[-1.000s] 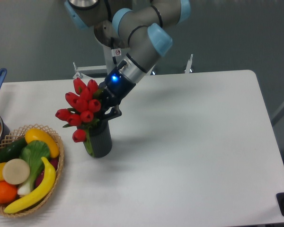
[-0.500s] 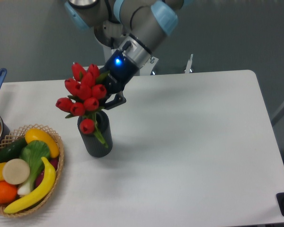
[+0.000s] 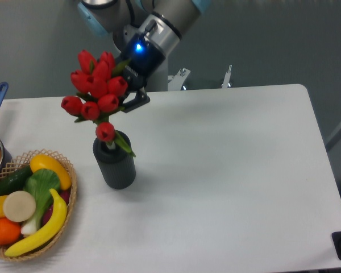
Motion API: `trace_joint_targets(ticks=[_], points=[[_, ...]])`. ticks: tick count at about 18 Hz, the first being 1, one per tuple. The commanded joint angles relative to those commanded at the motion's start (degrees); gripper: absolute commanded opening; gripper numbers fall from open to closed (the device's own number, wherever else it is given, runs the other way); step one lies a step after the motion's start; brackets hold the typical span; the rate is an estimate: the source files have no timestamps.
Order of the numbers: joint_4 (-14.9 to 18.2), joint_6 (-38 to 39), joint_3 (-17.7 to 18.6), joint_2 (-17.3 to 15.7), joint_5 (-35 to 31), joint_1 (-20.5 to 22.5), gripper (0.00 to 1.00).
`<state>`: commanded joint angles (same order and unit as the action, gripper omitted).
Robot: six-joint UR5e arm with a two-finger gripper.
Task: Pick up the flowers from the vase
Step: 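Lift the tulip bunch up out of the black vase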
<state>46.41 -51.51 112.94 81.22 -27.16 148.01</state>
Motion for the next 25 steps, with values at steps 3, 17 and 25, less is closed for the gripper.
trace_joint_targets(ticks=[3, 17, 25], points=[[0.1, 1.2, -1.2, -0.8, 0.1, 0.8, 0.24], [-0.1, 5.7, -10.3, 6.1, 1.5, 18.8, 0.24], [-0.2, 1.7, -13.0, 12.9, 1.2, 23.8, 0.24]])
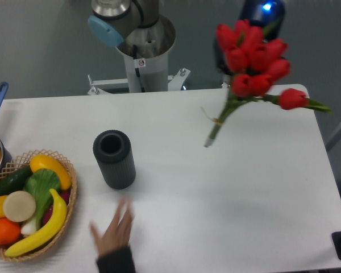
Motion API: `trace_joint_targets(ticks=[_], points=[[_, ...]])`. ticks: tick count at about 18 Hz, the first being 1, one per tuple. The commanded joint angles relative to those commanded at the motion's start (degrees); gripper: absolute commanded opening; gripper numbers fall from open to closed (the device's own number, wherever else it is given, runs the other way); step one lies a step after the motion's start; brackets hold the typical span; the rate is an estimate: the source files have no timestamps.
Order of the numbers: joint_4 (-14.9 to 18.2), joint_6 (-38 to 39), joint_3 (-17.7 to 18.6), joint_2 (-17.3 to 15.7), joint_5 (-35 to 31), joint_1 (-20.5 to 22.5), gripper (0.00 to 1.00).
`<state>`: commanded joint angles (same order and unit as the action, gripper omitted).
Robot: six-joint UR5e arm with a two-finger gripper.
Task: Pick up the flowers from the vase
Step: 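Lift the tulip bunch up out of the black vase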
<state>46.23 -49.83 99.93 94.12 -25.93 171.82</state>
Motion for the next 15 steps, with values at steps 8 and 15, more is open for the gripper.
trace_joint_targets(ticks=[8, 15], points=[[-0.2, -3.5, 0.1, 4.1, -0.6, -0.2, 0.24], [-0.2, -4.0, 0.0, 4.8, -2.2, -0.3, 0.24]])
